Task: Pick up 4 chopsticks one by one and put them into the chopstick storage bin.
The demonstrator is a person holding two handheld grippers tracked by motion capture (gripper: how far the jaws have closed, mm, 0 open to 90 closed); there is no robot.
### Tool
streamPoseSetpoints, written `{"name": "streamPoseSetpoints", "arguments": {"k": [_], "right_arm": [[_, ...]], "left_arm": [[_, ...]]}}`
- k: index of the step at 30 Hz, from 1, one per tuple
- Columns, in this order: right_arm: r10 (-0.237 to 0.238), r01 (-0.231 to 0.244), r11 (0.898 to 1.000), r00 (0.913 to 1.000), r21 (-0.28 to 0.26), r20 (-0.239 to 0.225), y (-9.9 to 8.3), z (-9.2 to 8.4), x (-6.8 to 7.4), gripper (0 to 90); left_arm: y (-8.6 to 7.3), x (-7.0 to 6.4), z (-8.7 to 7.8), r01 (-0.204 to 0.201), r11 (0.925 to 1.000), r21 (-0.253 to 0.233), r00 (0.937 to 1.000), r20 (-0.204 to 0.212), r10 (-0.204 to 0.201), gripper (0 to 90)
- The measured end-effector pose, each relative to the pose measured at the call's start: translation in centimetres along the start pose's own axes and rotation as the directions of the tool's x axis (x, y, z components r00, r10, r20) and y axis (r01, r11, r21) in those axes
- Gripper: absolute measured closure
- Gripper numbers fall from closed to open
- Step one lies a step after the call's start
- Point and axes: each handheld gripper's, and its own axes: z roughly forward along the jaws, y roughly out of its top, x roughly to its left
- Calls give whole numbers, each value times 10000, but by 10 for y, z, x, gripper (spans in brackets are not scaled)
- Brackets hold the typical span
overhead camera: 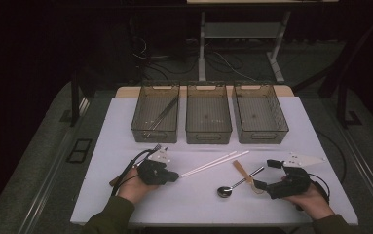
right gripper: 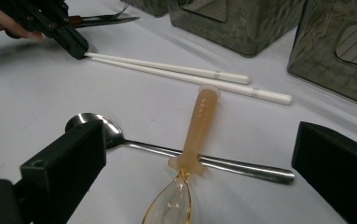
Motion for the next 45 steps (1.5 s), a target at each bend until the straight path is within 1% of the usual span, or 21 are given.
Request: {"name": "streamPoseSetpoints", "arguments": {"k": [6, 10, 11, 12, 13, 14, 15, 16, 19, 23, 24, 26, 28, 30, 32, 35, 38, 41, 42, 44, 45], "right_arm": [[-2, 2, 10000, 10000, 5, 8, 0, 0, 0, 28], [-8, 8, 10000, 10000, 14, -4, 0, 0, 1, 28], [-4, 4, 10000, 10000, 9, -1, 0, 0, 0, 28], [-6, 6, 10000, 10000, 12, 6, 0, 0, 0, 28], [13, -13, 10000, 10000, 31, 12, 0, 0, 0, 28], [8, -8, 10000, 10000, 29, 9, 0, 0, 0, 28], [0, 0, 10000, 10000, 23, 5, 0, 0, 0, 29], [-6, 6, 10000, 10000, 20, 7, 0, 0, 0, 28], [26, -26, 10000, 10000, 46, 32, 0, 1, 0, 28], [16, -16, 10000, 10000, 59, 35, 0, 1, 0, 28], [3, -4, 10000, 10000, 65, 41, 0, 1, 0, 28], [3, -3, 10000, 10000, 74, 40, 0, 1, 0, 28], [-3, 2, 10000, 10000, 83, 39, 0, 1, 0, 28], [-7, 6, 10000, 10000, 73, 34, 0, 1, 0, 28], [1, -1, 10000, 10000, 62, 25, 0, 1, 0, 28], [6, -6, 10000, 10000, 50, 11, 0, 1, 0, 28], [-15, 15, 10000, 10000, 44, -3, 0, 1, 0, 28], [-9, 9, 10000, 10000, 33, -15, 0, 1, 0, 28], [-28, 28, 10000, 10000, 25, -18, 0, 0, 0, 28], [-22, 22, 10000, 10000, 24, -24, 0, 0, 0, 28], [-21, 21, 10000, 10000, 25, -21, 0, 0, 0, 28]], "left_arm": [[-4, -1, -3, 67, 10000, 18, 10000, 57, -68, 854], [-4, 0, -3, 211, 9998, -56, 9997, 119, -210, 829], [-4, -1, -3, 191, 9997, -122, 9998, 11, -191, 792], [-4, -1, -4, 201, 9997, -157, 9998, -77, -202, 727], [-3, -1, -4, 156, 9997, -164, 9998, -154, -158, 690], [-3, -1, -5, 168, 9995, -251, 9996, -232, -173, 673], [-1, 0, -6, 224, 9989, -416, 9992, -309, -237, 637], [1, 1, -7, 303, 9980, -549, 9990, -312, -320, 616], [11, 5, -8, 516, 9931, -1052, 9979, -323, -552, 590], [27, 8, -2, 650, 9884, -1373, 9968, -379, -708, 597], [32, 8, 1, 722, 9872, -1419, 9961, -395, -785, 601], [41, 8, 8, 747, 9865, -1456, 9963, -306, -800, 602], [50, 6, 17, 648, 9879, -1410, 9972, -288, -695, 619], [58, 3, 26, 479, 9904, -1297, 9986, -177, -506, 629], [65, 0, 35, 302, 9926, -1173, 9992, -217, -330, 648], [72, -2, 46, 185, 9947, -1012, 9994, -257, -212, 686], [77, -1, 56, 190, 9952, -958, 9995, -243, -215, 718], [80, -1, 64, 134, 9963, -846, 9997, -210, -153, 737], [81, -1, 65, 137, 9967, -796, 9995, -284, -160, 742], [82, -2, 69, 211, 9965, -811, 9995, -205, -228, 756], [82, -1, 70, 162, 9968, -777, 9996, -216, -179, 758]]}}
